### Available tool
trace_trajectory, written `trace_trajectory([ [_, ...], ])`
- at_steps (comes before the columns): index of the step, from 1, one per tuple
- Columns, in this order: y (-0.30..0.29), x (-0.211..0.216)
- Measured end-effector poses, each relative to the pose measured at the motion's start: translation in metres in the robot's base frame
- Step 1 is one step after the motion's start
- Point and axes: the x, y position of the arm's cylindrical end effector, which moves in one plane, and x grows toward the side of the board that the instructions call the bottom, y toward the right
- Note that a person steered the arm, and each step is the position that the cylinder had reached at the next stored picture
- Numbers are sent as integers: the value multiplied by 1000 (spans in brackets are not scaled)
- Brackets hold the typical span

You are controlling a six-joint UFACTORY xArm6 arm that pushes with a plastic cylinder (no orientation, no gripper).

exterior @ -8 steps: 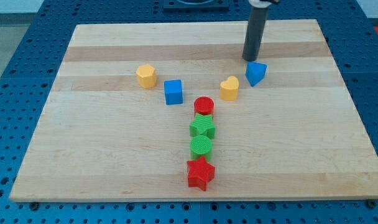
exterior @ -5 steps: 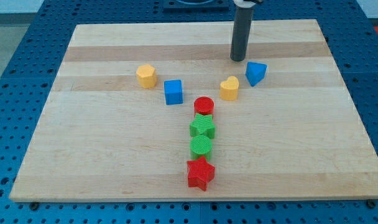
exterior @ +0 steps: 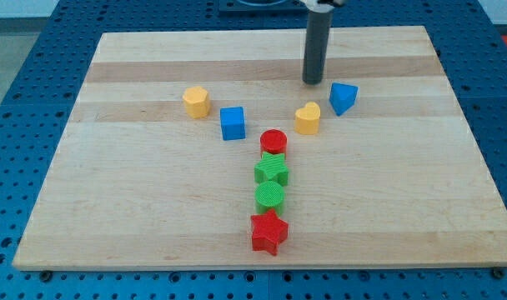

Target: Place the yellow heart top left to the blue triangle

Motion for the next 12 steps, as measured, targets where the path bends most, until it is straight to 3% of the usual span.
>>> trace_trajectory([
  [2,32,97],
  [4,30,129],
  [5,22,123],
  [9,-171,-15],
  [11,-169,-43],
  [12,-102,-78],
])
